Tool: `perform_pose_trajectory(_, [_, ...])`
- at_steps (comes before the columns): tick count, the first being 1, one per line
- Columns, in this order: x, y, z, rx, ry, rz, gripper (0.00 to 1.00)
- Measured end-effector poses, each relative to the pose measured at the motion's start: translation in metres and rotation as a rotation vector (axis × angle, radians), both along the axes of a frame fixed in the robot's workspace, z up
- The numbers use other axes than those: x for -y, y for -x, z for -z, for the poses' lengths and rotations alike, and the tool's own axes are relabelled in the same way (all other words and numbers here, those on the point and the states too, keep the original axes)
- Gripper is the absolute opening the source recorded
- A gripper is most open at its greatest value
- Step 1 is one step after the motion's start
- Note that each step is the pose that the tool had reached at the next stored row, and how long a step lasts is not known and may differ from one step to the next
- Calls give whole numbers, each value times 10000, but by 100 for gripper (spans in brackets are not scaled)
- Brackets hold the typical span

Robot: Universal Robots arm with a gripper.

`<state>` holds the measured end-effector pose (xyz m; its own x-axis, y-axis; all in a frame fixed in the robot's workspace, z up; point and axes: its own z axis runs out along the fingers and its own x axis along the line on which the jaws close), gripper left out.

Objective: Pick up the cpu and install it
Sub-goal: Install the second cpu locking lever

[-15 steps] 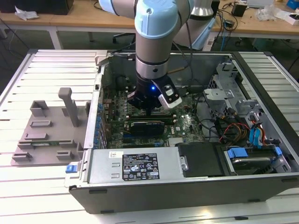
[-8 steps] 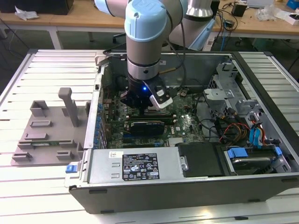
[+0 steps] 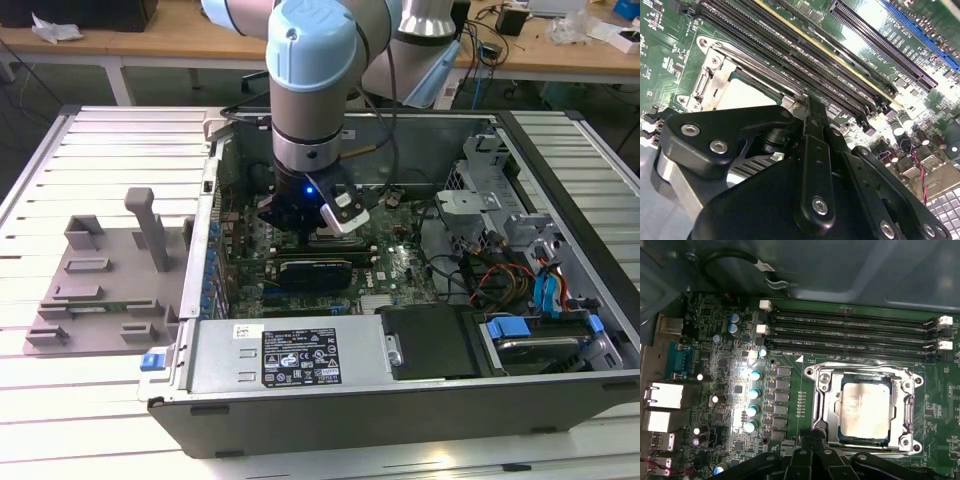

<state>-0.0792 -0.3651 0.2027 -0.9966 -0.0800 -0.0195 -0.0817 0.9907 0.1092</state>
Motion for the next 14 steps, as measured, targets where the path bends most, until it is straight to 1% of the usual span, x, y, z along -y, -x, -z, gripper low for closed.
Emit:
perform_pose_trajectory(1, [5, 1, -17, -1, 13, -1, 11])
perform_pose_trajectory(3, [5, 2, -40, 10, 4, -1, 11])
perform_pose_trajectory(8, [7, 9, -19, 6, 12, 1, 11])
perform_pose_trajectory(12, [4, 76, -14, 8, 4, -22, 11])
perform_pose_trajectory(14, [5, 77, -13, 7, 8, -33, 11])
